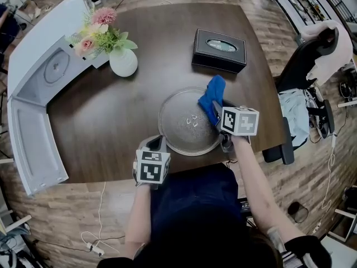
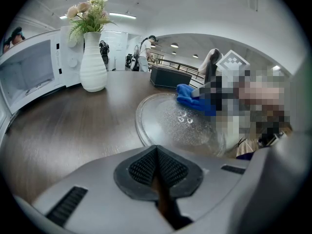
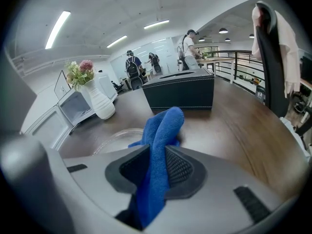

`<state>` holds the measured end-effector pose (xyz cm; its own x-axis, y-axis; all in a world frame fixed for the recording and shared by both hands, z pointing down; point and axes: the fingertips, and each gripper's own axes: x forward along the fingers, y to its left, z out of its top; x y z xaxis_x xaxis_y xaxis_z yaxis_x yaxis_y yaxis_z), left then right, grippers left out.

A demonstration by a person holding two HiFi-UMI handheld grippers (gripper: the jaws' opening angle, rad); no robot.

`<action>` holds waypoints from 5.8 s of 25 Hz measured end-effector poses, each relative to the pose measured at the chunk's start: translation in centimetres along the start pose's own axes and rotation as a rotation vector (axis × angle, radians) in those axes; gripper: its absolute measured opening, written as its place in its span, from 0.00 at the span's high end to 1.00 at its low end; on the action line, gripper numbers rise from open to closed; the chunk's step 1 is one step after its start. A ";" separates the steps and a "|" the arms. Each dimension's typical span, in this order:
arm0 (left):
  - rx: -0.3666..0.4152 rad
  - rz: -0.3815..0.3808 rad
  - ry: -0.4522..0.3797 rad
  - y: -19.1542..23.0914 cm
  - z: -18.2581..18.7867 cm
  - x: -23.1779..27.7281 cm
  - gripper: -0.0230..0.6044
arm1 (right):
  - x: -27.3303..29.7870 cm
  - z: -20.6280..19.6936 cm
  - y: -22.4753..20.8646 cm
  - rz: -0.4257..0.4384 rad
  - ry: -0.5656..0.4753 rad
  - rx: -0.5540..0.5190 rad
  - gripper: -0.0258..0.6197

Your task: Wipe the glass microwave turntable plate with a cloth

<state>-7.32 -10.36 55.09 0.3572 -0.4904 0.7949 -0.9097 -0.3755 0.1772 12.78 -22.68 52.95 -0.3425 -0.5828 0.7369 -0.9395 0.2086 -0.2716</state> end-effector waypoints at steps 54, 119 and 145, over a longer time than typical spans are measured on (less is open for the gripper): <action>-0.022 -0.009 -0.017 0.1 0.0 -0.1 0.96 | 1.4 -7.5 15.7 0.368 0.176 -0.253 0.84; -0.038 -0.009 -0.038 0.0 0.1 -0.1 0.96 | -3.7 -8.1 18.0 0.414 0.094 -0.275 0.84; -0.028 -0.006 -0.052 0.1 0.0 -0.1 0.96 | -3.5 -12.4 13.3 0.305 0.161 -0.230 0.84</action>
<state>-7.46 -10.35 54.98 0.3723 -0.5288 0.7627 -0.9130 -0.3565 0.1985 1.42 -8.15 54.41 -0.5848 -0.3406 0.7362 -0.7648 0.5339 -0.3606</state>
